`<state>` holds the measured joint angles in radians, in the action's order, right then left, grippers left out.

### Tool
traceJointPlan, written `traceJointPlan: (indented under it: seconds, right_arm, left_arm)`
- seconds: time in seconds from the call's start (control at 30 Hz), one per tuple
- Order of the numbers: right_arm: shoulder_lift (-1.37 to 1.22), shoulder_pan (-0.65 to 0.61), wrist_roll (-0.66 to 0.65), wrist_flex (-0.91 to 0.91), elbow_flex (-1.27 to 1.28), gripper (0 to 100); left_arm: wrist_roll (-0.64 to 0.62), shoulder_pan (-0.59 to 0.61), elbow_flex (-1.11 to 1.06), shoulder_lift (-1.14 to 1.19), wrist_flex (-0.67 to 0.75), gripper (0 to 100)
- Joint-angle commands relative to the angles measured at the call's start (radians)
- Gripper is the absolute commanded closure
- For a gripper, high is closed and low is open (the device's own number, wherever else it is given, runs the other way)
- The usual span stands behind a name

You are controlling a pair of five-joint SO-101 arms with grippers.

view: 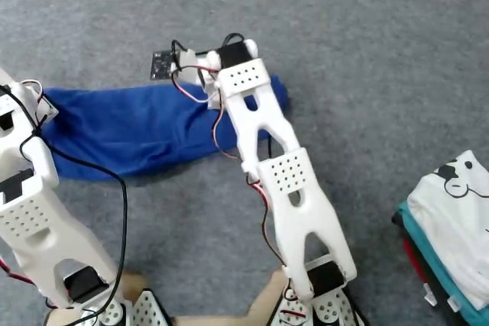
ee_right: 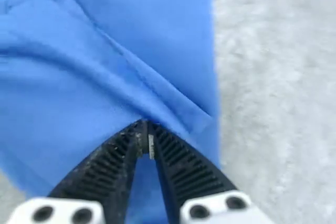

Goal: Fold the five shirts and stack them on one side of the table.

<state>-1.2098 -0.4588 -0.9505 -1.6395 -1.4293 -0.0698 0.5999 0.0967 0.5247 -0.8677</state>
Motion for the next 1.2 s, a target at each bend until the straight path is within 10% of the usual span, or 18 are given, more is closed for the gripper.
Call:
traceJointPlan:
  seconds: [0.0, 0.4, 0.7, 1.17]
  right_arm:
    - [0.002, -0.044, 0.014, -0.110, -0.183, 99.4]
    - [-0.199, -0.051, 0.043, -0.058, -0.242, 99.4]
    - [0.191, -0.056, 0.158, -0.133, -0.237, 99.4]
    - [0.573, 0.004, 0.158, -0.146, 0.140, 99.4]
  left_arm:
    - [0.005, -0.018, 0.002, -0.059, -0.006, 84]
    - [0.005, -0.018, 0.002, -0.059, -0.008, 84]
    - [0.009, -0.023, 0.028, -0.070, -0.041, 83]
    - [0.330, -0.028, 0.413, -0.079, -0.534, 83]
